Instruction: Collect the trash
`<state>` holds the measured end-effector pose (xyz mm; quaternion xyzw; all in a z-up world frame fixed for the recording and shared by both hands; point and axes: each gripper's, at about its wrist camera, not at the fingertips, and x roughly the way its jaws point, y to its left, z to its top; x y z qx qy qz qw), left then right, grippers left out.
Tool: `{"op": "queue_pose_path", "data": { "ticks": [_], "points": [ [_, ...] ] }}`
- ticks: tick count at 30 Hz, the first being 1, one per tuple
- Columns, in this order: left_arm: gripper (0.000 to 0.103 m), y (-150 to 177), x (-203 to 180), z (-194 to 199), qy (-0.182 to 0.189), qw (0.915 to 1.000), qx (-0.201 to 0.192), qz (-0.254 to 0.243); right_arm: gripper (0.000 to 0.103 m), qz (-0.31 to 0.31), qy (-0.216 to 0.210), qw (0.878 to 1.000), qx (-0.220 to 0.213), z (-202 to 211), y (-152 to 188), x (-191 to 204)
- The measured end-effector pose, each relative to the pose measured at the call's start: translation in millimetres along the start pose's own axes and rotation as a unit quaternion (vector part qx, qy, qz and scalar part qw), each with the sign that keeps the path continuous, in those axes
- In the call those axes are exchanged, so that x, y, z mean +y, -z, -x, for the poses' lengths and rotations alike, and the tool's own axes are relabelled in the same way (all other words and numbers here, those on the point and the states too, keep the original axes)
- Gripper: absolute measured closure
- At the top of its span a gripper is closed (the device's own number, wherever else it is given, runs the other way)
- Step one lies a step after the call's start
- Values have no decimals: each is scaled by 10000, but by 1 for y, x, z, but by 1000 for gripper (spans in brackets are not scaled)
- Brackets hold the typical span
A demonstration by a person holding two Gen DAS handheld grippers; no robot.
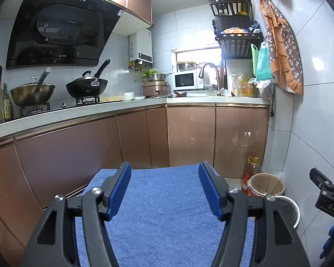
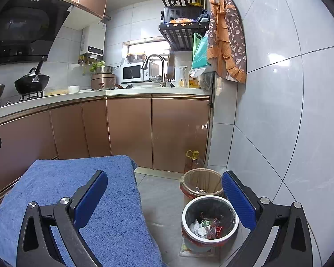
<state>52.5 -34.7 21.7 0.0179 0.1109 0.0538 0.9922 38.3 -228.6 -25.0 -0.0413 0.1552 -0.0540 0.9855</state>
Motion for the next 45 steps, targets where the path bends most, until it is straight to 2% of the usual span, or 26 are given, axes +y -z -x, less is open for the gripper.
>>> {"op": "queue_pose_path", "data": {
  "ticks": [12,45],
  "points": [
    [41,1,0,4,-32,10000,-3,-14,0,40,-9,10000,3,2,-1,0],
    [41,4,5,-6,237,9995,210,6,0,38,20,10000,4,-1,2,-8]
  ]
}}
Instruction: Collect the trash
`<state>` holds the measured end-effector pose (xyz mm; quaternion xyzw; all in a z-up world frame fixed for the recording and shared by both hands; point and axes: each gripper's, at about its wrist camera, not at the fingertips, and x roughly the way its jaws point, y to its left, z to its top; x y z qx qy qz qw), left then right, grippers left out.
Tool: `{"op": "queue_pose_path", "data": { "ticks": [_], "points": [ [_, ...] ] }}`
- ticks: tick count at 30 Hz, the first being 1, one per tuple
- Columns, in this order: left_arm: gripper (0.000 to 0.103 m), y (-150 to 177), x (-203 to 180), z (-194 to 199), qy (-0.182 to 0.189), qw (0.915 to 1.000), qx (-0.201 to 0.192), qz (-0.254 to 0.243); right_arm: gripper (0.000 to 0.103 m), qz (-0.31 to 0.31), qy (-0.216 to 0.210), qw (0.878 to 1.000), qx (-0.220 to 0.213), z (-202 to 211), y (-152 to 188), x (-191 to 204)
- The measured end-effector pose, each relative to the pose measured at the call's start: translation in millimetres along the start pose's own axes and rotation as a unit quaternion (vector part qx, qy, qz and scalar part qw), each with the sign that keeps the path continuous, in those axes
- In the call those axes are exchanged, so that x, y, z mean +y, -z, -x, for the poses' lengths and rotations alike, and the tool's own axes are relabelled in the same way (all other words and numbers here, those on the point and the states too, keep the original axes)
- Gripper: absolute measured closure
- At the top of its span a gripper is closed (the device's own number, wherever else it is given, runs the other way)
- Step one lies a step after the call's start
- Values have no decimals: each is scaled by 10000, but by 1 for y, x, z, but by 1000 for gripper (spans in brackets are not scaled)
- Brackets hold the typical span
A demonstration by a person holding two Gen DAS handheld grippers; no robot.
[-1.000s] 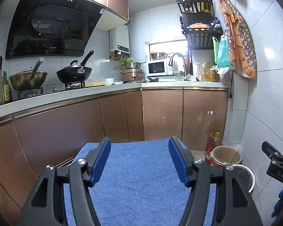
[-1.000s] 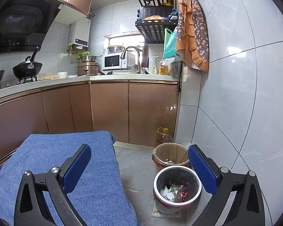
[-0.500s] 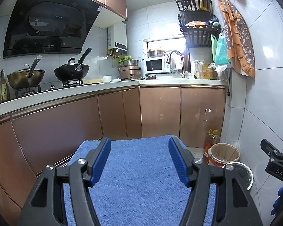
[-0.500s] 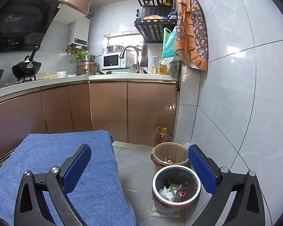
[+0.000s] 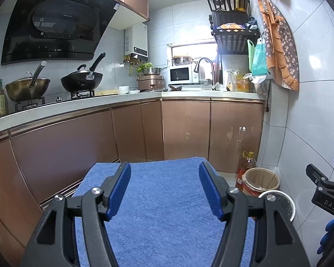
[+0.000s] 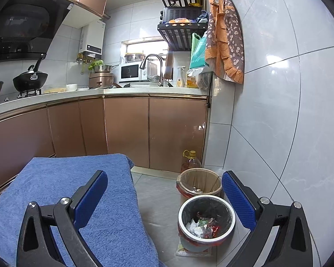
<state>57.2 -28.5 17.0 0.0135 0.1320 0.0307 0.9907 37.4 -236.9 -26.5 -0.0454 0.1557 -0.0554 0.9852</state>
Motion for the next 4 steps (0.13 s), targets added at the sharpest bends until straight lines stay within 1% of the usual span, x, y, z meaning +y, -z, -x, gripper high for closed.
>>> {"op": "queue_pose_path", "data": {
  "ticks": [4],
  "points": [
    [41,1,-1,0,27,10000,16,3,0,-16,0,10000,-10,0,1,-2]
  ]
}}
